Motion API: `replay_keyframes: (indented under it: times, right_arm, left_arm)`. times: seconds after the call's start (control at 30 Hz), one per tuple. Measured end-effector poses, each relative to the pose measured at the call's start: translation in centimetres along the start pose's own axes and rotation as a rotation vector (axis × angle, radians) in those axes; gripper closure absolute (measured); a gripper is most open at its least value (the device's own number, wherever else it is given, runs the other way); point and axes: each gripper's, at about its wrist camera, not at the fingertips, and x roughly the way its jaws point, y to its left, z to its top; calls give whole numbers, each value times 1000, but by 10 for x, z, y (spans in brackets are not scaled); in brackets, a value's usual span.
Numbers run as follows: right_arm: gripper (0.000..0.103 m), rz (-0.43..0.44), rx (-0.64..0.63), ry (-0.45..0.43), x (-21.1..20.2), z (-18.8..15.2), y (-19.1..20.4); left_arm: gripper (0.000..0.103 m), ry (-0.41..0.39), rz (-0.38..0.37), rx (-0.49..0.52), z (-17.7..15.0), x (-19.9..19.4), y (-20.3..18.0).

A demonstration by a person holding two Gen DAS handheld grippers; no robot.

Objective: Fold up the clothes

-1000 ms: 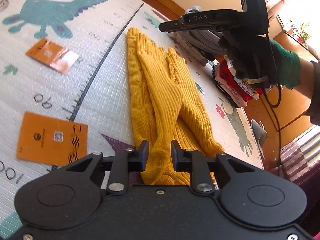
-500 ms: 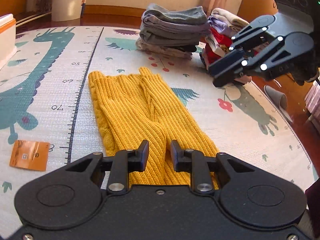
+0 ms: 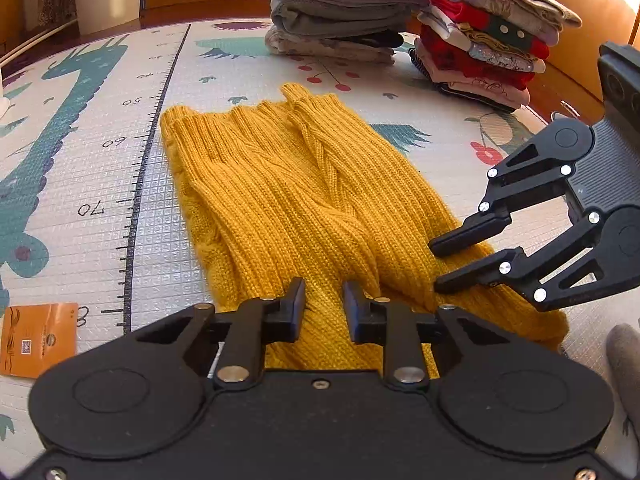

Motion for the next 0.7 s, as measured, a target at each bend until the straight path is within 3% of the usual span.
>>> replay_keyframes:
  times: [0.13,0.2,0.33,0.5,0.7]
  right_arm:
    - [81,-1,30,-23,-8,-1,-2]
    - [81,8,38,-76,-27,-2,2]
    - [81,27,29,-123,-57,-10,17]
    - [81,42,12,-74,-60,-26,32]
    - [79,50,-15,15,-32,-35,37]
  left_arm:
    - [80,13,-8,82,11,-17,-7]
    - [80,-3,-51,122,12,-34,-10]
    - [80,19,-98,167,-4,-49,-16]
    - [80,68,-61,123,-34,-30,-15]
    - [80,122,-68,142,-24,-25,-16]
